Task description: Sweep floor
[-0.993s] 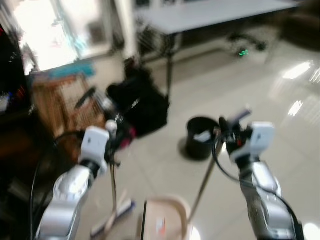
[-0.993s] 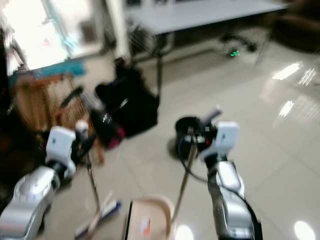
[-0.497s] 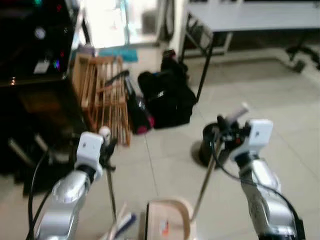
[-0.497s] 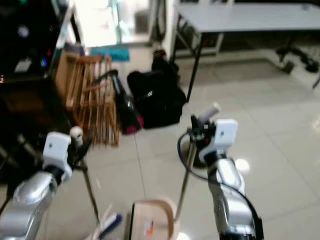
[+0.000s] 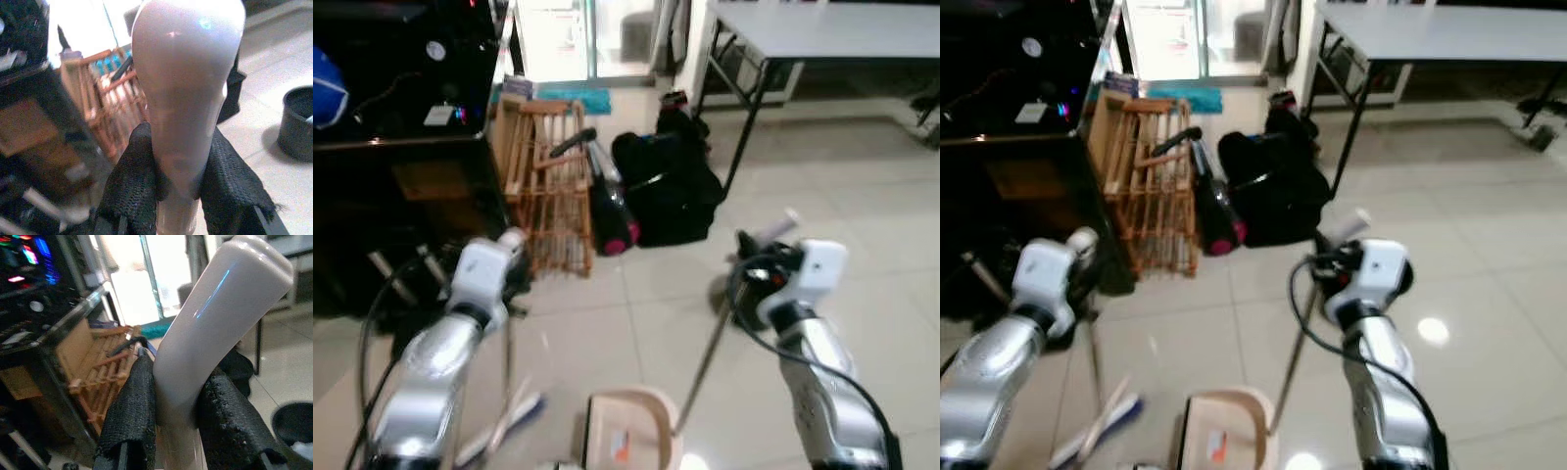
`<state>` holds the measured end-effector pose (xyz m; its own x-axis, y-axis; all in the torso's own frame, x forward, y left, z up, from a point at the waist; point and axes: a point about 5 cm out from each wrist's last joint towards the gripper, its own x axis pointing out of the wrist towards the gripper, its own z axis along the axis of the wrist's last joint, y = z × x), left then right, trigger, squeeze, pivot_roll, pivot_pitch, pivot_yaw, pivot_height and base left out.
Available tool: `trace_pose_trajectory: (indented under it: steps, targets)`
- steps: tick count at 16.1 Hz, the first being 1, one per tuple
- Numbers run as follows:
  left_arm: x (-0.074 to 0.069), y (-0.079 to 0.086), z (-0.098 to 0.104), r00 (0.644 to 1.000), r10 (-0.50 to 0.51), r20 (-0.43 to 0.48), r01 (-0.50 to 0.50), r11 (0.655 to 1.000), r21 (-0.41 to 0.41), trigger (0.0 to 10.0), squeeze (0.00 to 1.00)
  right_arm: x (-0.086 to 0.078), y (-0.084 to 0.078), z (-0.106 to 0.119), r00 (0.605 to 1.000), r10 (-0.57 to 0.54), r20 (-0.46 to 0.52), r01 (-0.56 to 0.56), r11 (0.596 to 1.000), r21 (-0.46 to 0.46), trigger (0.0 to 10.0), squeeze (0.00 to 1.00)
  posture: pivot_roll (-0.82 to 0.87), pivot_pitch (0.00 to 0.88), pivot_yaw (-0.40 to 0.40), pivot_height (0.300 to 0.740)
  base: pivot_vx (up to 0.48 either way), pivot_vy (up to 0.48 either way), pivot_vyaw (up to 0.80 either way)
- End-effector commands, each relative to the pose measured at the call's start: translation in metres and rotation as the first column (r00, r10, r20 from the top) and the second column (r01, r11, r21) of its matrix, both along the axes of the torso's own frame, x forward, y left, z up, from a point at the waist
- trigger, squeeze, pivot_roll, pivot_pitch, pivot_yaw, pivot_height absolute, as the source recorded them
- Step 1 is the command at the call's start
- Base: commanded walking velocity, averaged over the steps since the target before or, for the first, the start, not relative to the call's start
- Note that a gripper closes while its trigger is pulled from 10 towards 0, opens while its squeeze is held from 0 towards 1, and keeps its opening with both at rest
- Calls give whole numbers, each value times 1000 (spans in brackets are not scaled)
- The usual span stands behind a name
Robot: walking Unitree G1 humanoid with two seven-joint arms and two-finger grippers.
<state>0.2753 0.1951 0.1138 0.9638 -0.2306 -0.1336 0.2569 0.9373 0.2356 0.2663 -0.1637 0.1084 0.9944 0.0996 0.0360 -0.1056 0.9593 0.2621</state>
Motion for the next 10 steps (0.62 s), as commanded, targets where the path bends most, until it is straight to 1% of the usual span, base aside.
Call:
trace_pose_trajectory:
  steps: [1,2,3,6,8,10]
  targets:
    - [3,-12,18,997,-49,67,48,999,10,10000,0,0,5,4,1000,-4,18,3,998,65,10000,0,82,13,47,740,0,0,800]
    - [4,-17,25,995,-64,83,64,998,4,10000,0,-1,7,3,1000,-5,15,4,997,72,10000,0,84,11,54,740,0,0,800]
    - [4,-22,30,993,-76,93,76,997,7,10000,0,-1,10,2,1000,1,13,-2,997,77,10000,0,85,10,64,740,277,0,800]
    - [2,-31,37,990,-99,105,98,995,14,10000,0,-1,16,-1,1000,28,-1,-27,995,95,10000,0,90,9,88,740,294,0,800]
    - [-1,-33,41,989,-105,103,104,994,16,10000,0,0,24,-1,998,65,-5,-65,994,92,10000,0,86,9,105,740,321,0,800]
    - [-4,-32,40,992,-91,93,90,996,5,10000,0,0,29,-2,997,83,-6,-82,993,81,10000,0,83,5,95,740,343,0,800]
